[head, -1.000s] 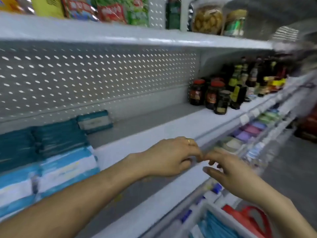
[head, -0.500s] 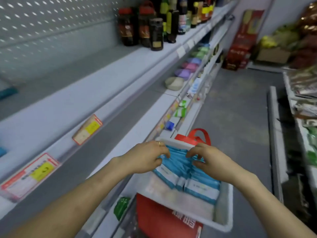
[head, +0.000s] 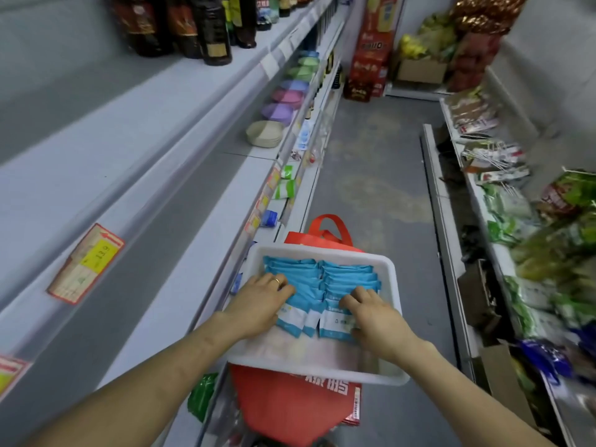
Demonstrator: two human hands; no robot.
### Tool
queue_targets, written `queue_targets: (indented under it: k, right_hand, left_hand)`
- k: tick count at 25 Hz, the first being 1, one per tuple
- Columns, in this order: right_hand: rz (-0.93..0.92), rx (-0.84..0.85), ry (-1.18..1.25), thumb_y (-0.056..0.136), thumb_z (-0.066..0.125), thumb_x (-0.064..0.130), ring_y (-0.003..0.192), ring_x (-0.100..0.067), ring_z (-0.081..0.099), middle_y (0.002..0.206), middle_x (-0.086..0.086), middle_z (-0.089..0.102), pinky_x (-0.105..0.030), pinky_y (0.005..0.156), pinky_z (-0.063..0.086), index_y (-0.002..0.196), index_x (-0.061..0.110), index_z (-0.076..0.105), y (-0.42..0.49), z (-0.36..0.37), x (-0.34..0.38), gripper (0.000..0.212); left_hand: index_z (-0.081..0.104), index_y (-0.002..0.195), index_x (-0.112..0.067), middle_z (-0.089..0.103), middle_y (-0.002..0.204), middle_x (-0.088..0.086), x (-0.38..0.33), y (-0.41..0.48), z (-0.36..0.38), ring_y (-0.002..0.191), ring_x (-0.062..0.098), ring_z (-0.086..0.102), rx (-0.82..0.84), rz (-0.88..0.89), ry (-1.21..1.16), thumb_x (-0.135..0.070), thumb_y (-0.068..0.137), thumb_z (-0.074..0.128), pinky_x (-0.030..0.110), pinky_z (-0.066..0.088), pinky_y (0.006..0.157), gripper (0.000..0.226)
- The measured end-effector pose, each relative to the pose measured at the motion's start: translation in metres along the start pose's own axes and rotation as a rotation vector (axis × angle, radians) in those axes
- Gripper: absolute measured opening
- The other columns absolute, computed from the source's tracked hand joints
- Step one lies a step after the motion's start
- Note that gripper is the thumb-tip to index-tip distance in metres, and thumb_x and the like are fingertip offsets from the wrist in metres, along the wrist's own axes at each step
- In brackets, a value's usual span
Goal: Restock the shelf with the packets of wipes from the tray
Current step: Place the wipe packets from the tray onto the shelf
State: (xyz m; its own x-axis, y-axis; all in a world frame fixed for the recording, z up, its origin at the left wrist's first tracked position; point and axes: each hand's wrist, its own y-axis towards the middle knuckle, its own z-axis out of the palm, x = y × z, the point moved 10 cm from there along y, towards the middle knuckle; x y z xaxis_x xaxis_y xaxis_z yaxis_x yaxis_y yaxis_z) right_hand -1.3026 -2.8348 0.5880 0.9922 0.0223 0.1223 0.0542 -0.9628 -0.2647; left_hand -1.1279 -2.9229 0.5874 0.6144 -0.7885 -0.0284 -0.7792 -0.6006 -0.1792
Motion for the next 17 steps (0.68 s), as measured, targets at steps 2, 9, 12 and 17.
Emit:
queue_targets:
  k: [2, 9, 12, 17]
  right_hand:
    - [0.017, -0.039, -0.030, 0.080, 0.070, 0.023, 0.104, -0.022, 0.052, 0.115, 0.002, 0.049, -0.036, 0.080, 0.053, 0.120, 0.024, 0.050, -0.002, 0.003, 0.002, 0.045]
    - [0.036, -0.095, -0.107, 0.074, 0.075, 0.021, 0.091, -0.022, 0.054, 0.109, 0.000, 0.051, -0.038, 0.076, 0.055, 0.113, 0.024, 0.049, -0.001, 0.011, 0.004, 0.047]
    - [0.032, -0.094, -0.116, 0.081, 0.072, 0.023, 0.092, -0.022, 0.054, 0.112, 0.000, 0.051, -0.038, 0.077, 0.055, 0.114, 0.024, 0.048, -0.001, 0.012, 0.006, 0.041]
    - [0.000, -0.067, -0.149, 0.086, 0.067, 0.027, 0.098, -0.026, 0.058, 0.119, -0.004, 0.051, -0.043, 0.081, 0.056, 0.118, 0.023, 0.047, 0.000, 0.017, 0.011, 0.038]
  left_hand:
    - [0.052, 0.126, -0.022, 0.054, 0.124, 0.001, -0.004, 0.000, -0.004, 0.114, 0.024, 0.053, -0.041, 0.016, 0.035, -0.023, 0.078, 0.071, 0.038, 0.045, 0.098, 0.052]
    - [0.051, 0.107, -0.018, 0.058, 0.104, 0.003, -0.010, 0.001, -0.011, 0.094, 0.024, 0.060, -0.101, 0.011, 0.045, -0.009, 0.074, 0.064, 0.035, 0.048, 0.087, 0.036]
    - [0.049, 0.100, -0.020, 0.057, 0.095, 0.001, -0.011, 0.000, -0.010, 0.082, 0.022, 0.059, -0.091, 0.023, 0.049, -0.008, 0.072, 0.067, 0.033, 0.049, 0.077, 0.036]
    - [0.044, 0.092, -0.020, 0.057, 0.086, 0.000, -0.015, -0.007, -0.012, 0.074, 0.021, 0.056, -0.096, 0.098, 0.060, -0.002, 0.074, 0.063, 0.034, 0.047, 0.064, 0.031]
